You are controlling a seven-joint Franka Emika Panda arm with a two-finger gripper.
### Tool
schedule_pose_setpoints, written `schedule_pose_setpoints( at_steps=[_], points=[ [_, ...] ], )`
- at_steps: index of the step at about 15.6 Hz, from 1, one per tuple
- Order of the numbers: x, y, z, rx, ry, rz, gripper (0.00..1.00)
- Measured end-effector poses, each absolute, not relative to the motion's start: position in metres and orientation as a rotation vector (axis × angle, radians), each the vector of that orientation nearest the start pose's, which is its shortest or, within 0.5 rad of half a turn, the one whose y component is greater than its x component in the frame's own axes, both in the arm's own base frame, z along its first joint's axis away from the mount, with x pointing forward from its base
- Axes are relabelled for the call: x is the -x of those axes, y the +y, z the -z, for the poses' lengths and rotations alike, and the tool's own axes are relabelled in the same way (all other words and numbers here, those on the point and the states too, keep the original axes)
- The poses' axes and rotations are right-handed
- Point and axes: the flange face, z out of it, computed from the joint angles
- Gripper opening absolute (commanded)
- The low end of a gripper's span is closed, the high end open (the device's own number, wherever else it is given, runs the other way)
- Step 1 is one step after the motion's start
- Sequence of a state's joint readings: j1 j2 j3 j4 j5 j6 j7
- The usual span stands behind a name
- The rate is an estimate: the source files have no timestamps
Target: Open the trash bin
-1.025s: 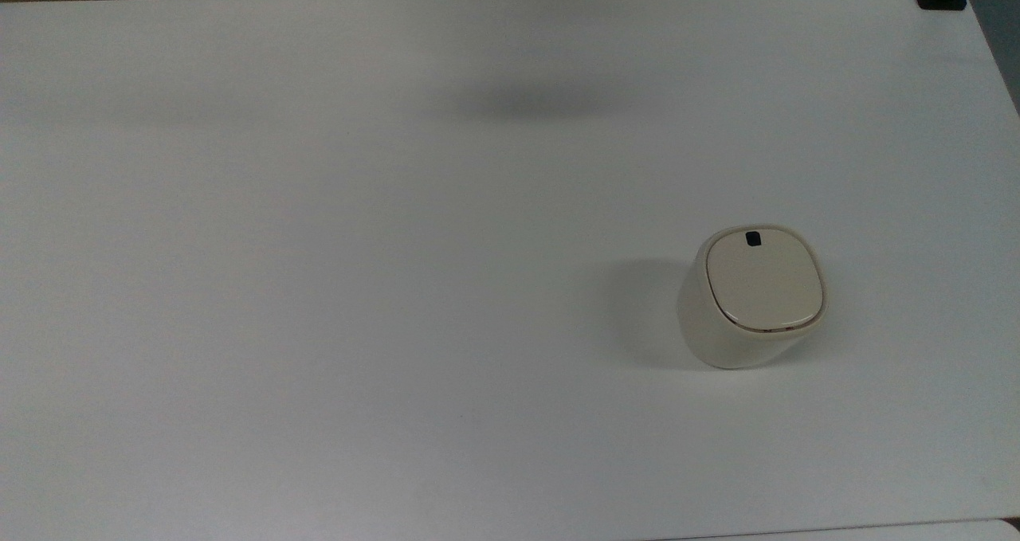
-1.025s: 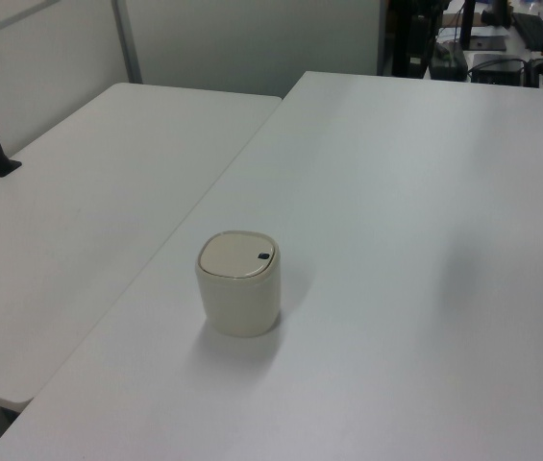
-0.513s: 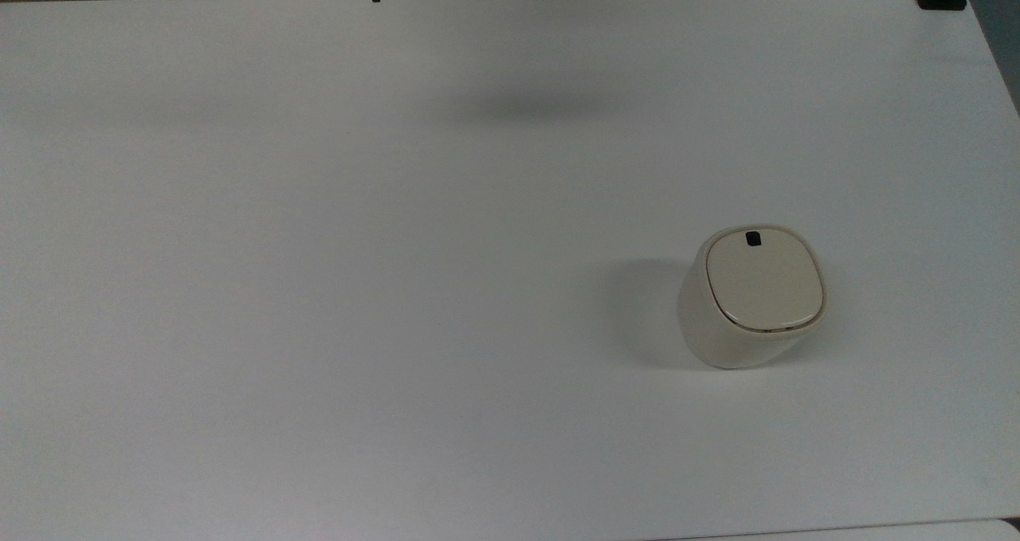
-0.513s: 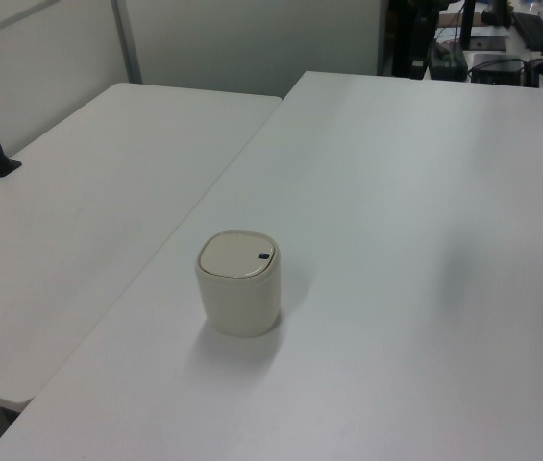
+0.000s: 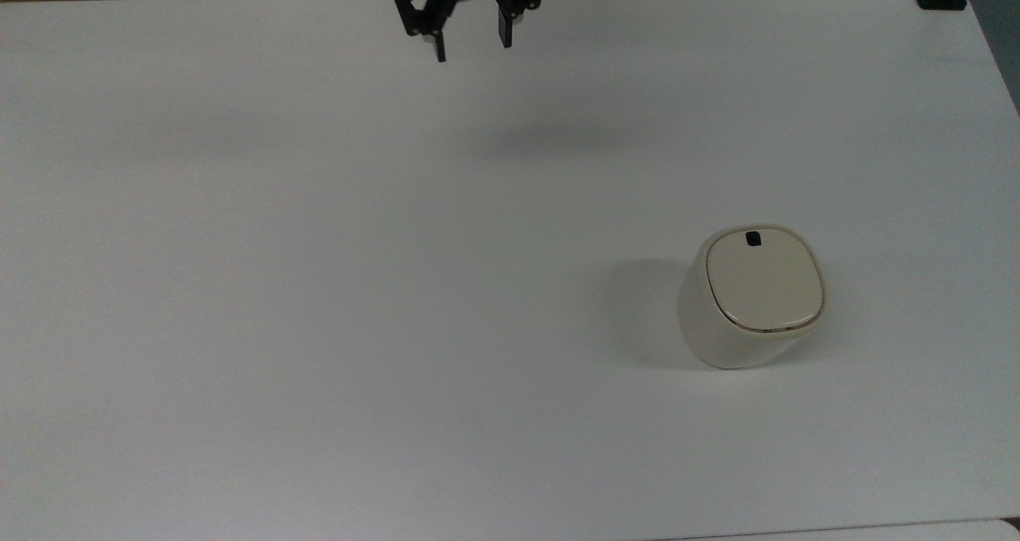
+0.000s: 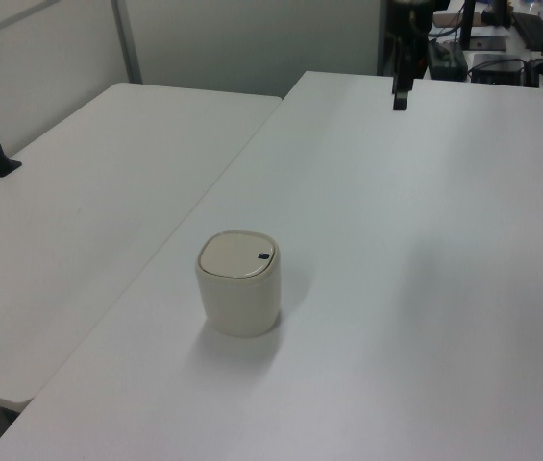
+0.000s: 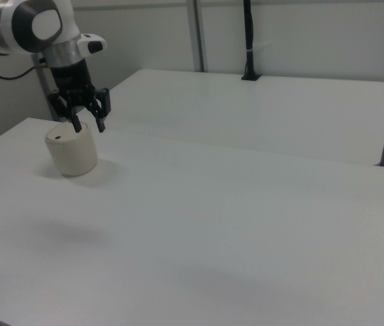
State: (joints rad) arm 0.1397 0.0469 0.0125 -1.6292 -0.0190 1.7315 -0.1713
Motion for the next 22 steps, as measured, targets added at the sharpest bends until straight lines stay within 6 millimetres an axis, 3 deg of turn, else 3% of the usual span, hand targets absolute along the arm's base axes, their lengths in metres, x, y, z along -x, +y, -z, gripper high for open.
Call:
schedule_pose_setpoints(
  at_steps=[4,8,14,18,22],
  points=[
    [-0.591,0.133,-0.577,3.115,-0.356,0.199,0.0],
    [-0.607,0.209,-0.568,3.033,-0.091,0.437,0.0],
    [-0.619,0.303,-0.518,2.933,0.105,0.663,0.0],
    [-0.624,0.339,-0.472,2.927,0.144,0.783,0.0],
    [-0.624,0.358,-0.441,2.947,0.135,0.808,0.0]
  ],
)
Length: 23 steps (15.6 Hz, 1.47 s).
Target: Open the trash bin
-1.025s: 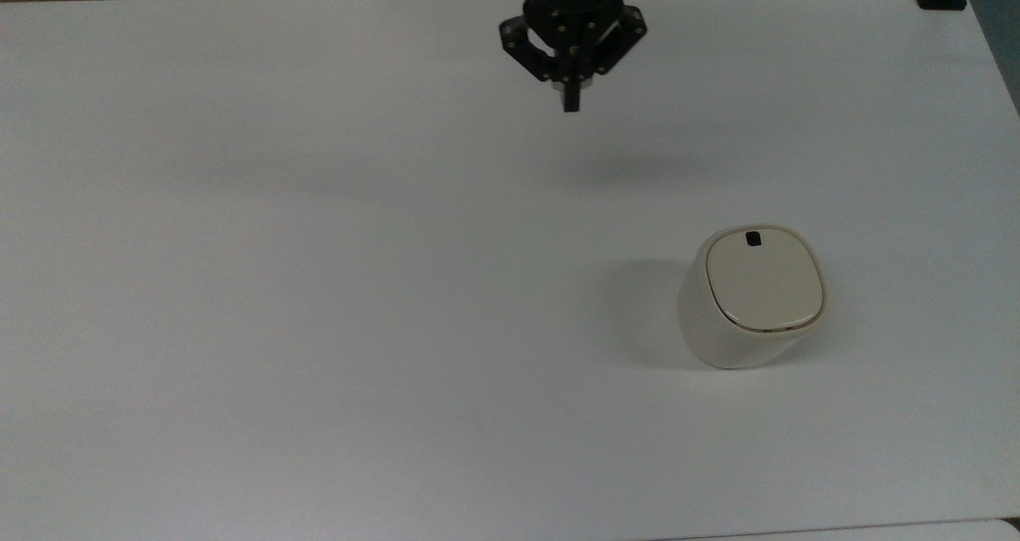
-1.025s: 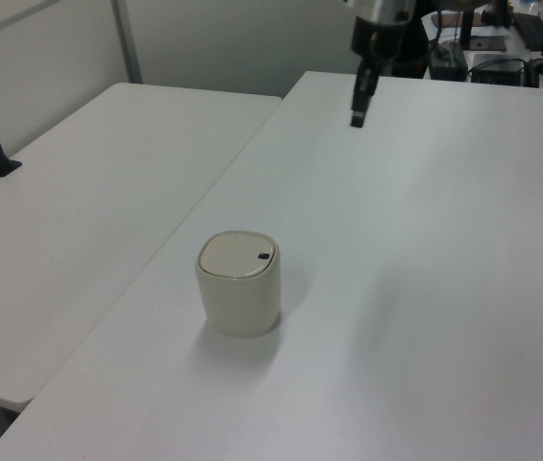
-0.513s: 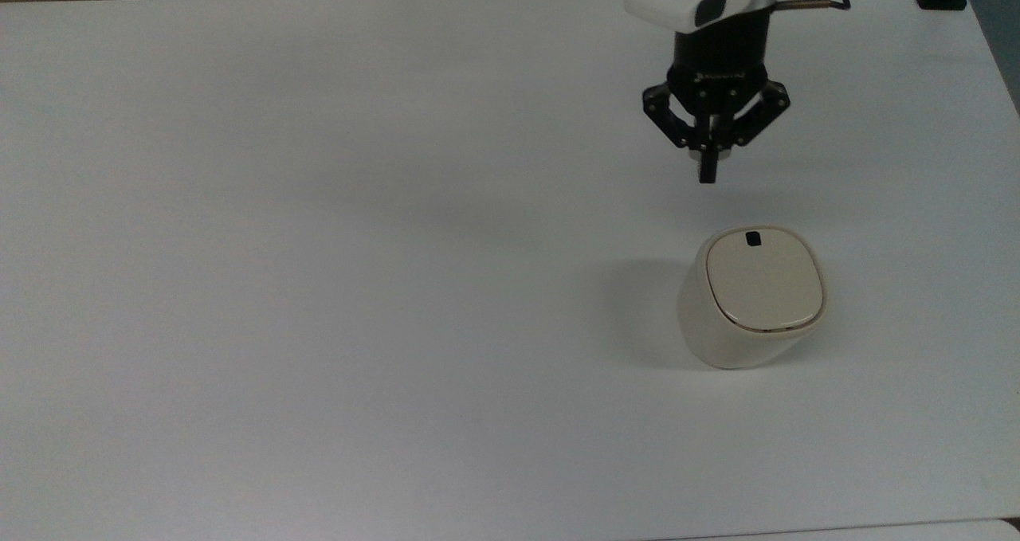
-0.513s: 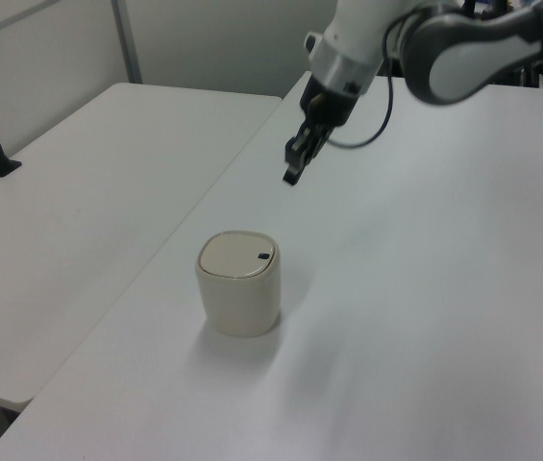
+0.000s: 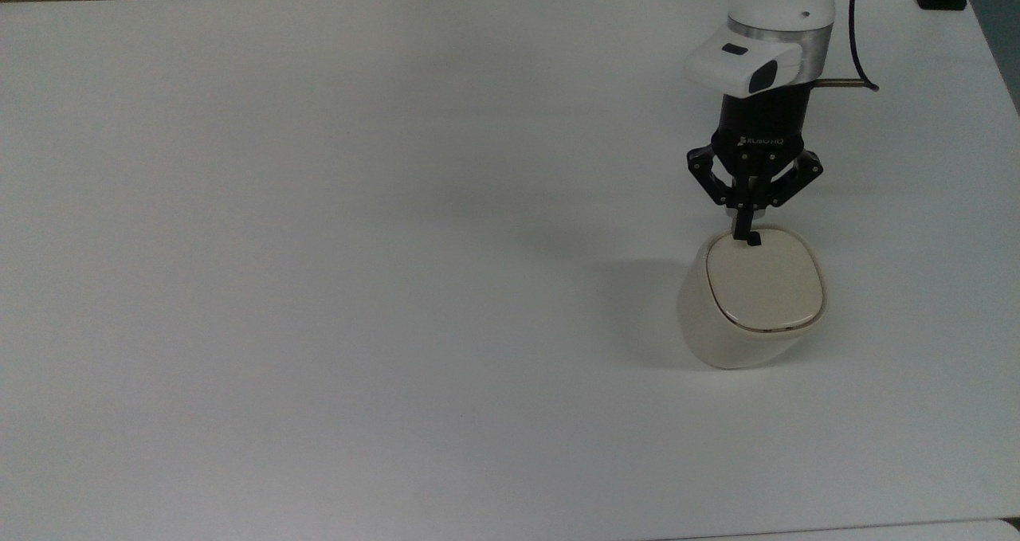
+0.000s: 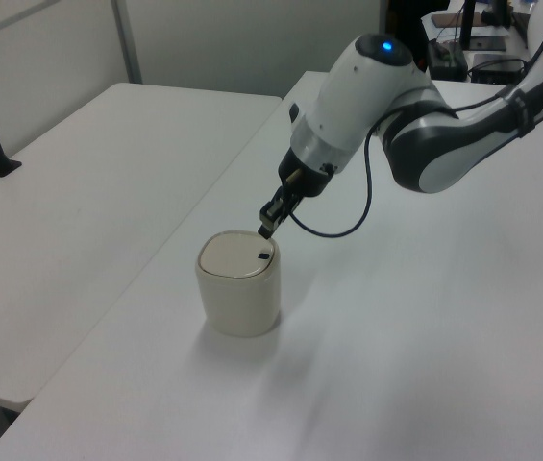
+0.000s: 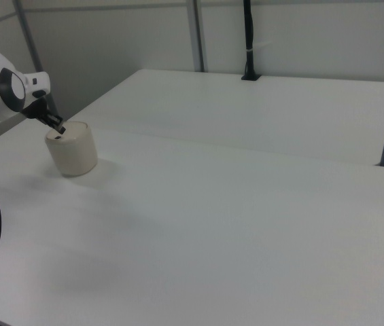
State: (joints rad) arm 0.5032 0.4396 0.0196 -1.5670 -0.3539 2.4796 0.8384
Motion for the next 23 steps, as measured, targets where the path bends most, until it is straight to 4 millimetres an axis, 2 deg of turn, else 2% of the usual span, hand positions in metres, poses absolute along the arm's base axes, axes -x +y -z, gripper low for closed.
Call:
schedule_pose_setpoints(
  at_steps=[7,15,20,23],
  points=[
    [-0.618,0.382,-0.43,2.913,0.184,0.797,0.0],
    [-0.618,0.389,-0.42,2.895,0.191,0.837,0.0],
    [-0.618,0.391,-0.42,2.895,0.191,0.847,0.0],
    [-0.62,0.391,-0.433,2.869,0.215,0.867,0.0]
  ],
)
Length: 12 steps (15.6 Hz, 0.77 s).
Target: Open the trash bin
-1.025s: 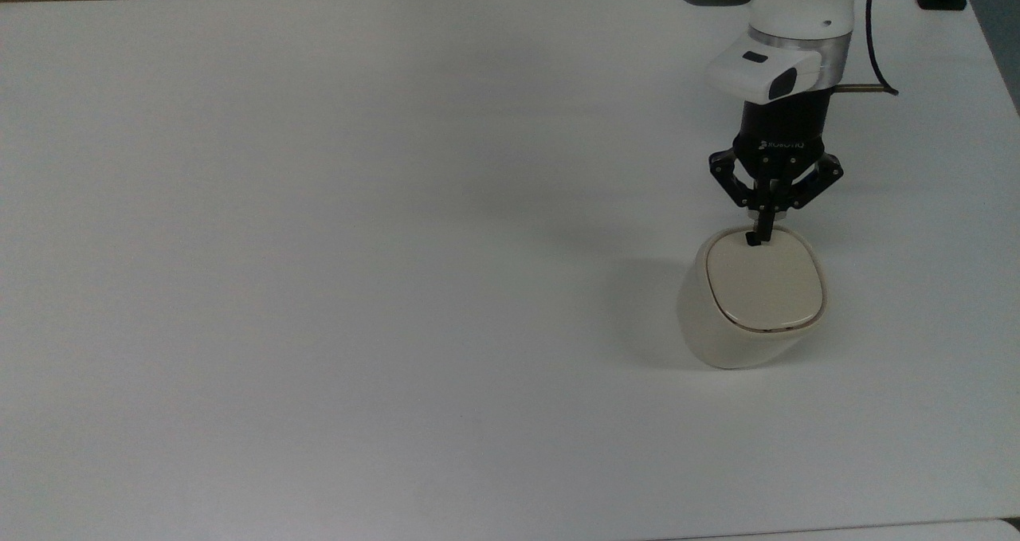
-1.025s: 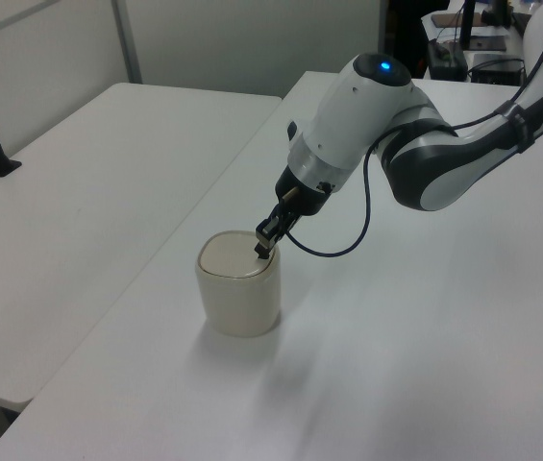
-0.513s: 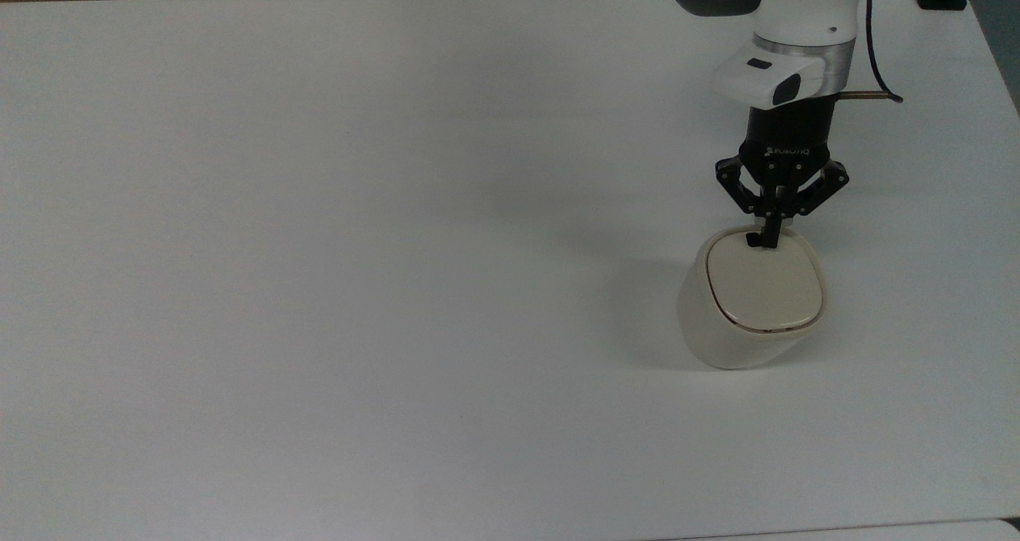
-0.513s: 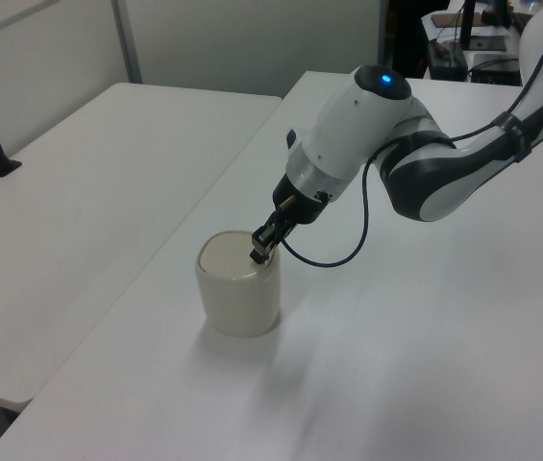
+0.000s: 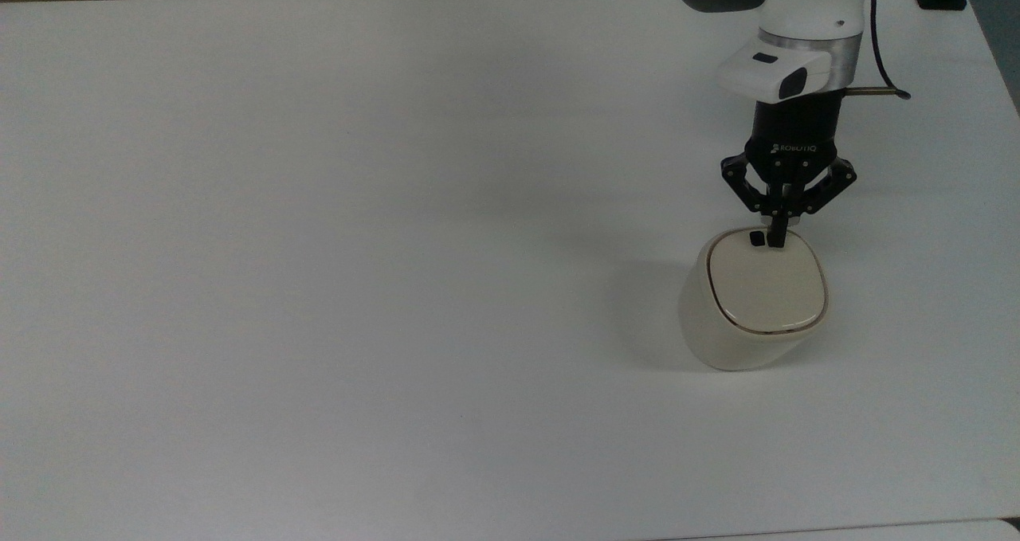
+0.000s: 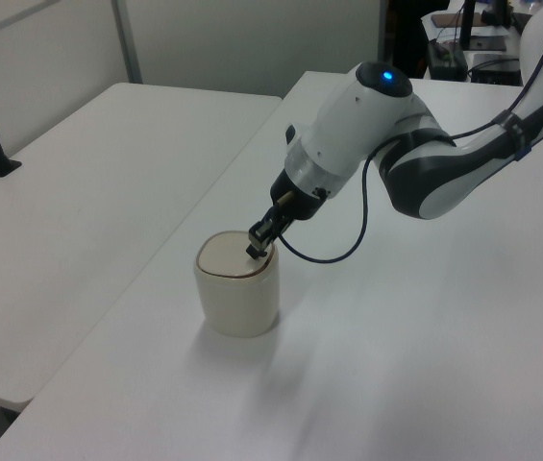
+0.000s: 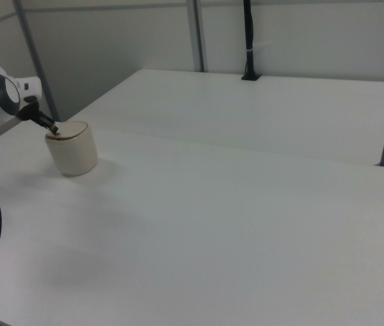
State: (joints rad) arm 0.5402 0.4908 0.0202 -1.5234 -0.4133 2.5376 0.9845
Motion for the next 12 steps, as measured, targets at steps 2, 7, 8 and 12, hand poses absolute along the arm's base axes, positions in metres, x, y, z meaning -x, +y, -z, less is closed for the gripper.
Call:
schedule_pose_setpoints(
  at_steps=[2,7,8,12],
  points=[
    [-0.623,0.384,-0.456,2.838,0.263,0.882,0.0],
    [-0.624,0.329,-0.525,2.878,0.452,0.848,0.0],
    [-0.621,0.319,-0.536,2.901,0.47,0.822,0.0],
    [-0.605,0.271,-0.573,3.0,0.427,0.587,0.0]
  ],
)
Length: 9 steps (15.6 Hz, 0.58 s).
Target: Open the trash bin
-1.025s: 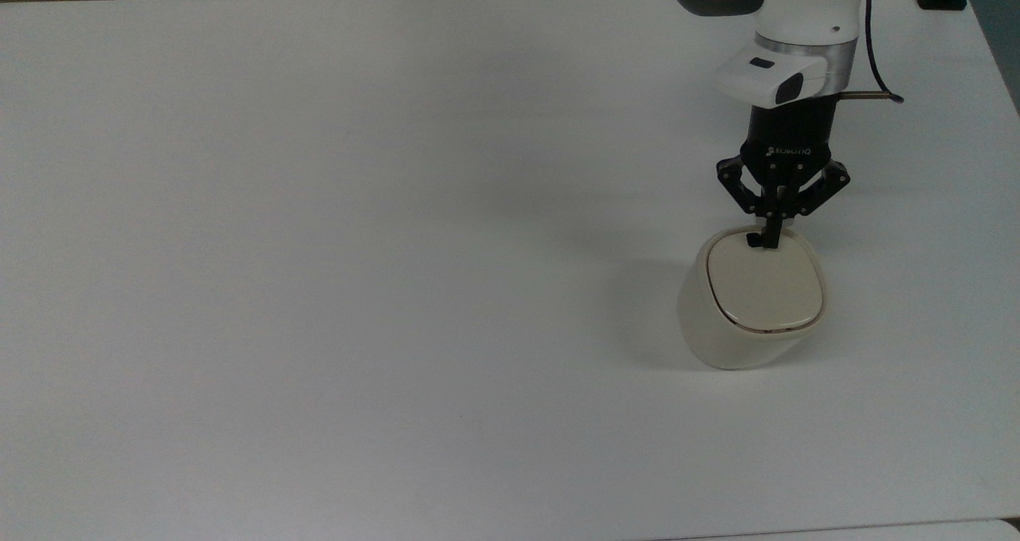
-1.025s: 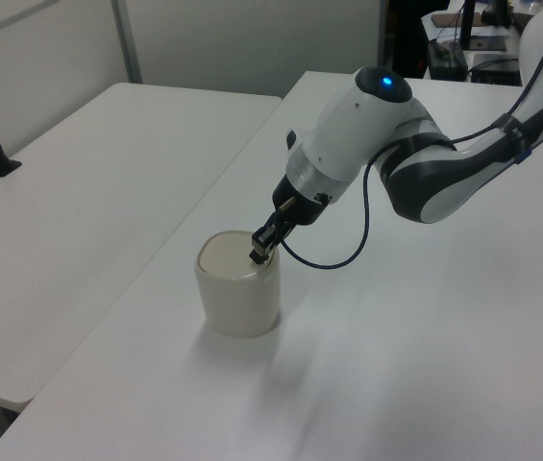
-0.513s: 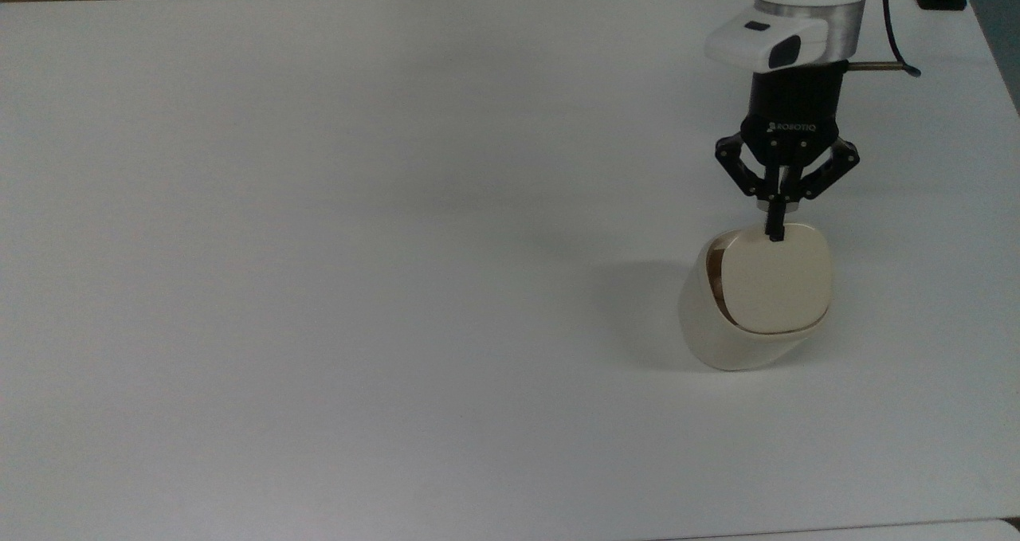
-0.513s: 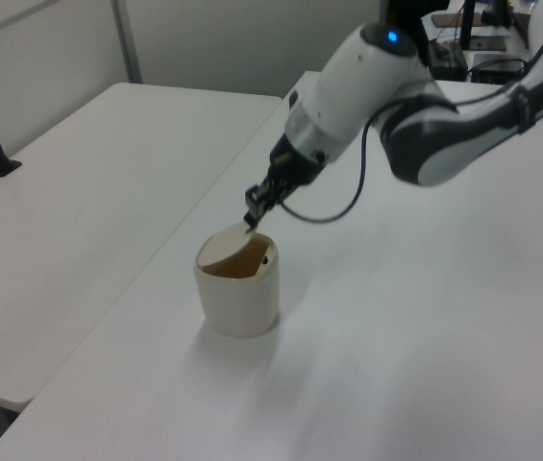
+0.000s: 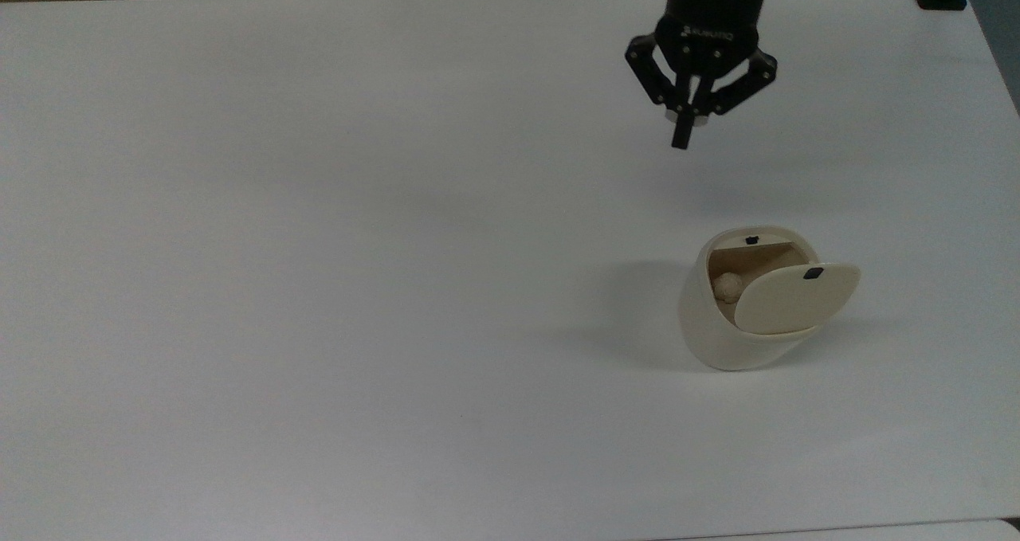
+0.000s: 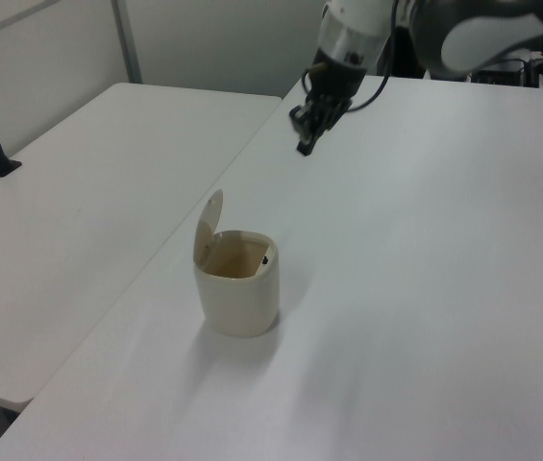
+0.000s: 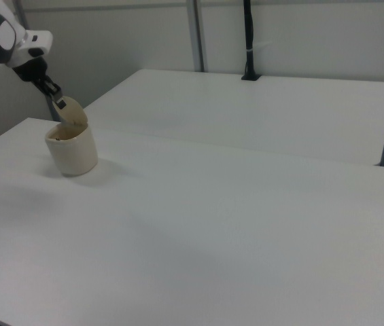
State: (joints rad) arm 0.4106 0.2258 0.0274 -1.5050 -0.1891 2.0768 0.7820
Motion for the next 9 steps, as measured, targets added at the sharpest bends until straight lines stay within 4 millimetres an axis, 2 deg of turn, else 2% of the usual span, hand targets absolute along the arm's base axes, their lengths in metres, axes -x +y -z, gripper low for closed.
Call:
schedule_pose_setpoints(
  at_steps=[1,2,4,5,6,9],
  points=[
    [-0.6,0.254,-0.582,3.02,0.406,0.524,0.04],
    [-0.595,0.237,-0.592,3.038,0.386,0.466,0.12],
    [-0.58,0.197,-0.611,3.061,0.327,0.354,0.45],
    [-0.572,0.177,-0.62,3.067,0.295,0.301,0.58],
    [-0.562,0.158,-0.629,3.069,0.268,0.248,0.59],
    [-0.537,0.098,-0.652,3.055,0.253,0.158,1.0]
  ],
)
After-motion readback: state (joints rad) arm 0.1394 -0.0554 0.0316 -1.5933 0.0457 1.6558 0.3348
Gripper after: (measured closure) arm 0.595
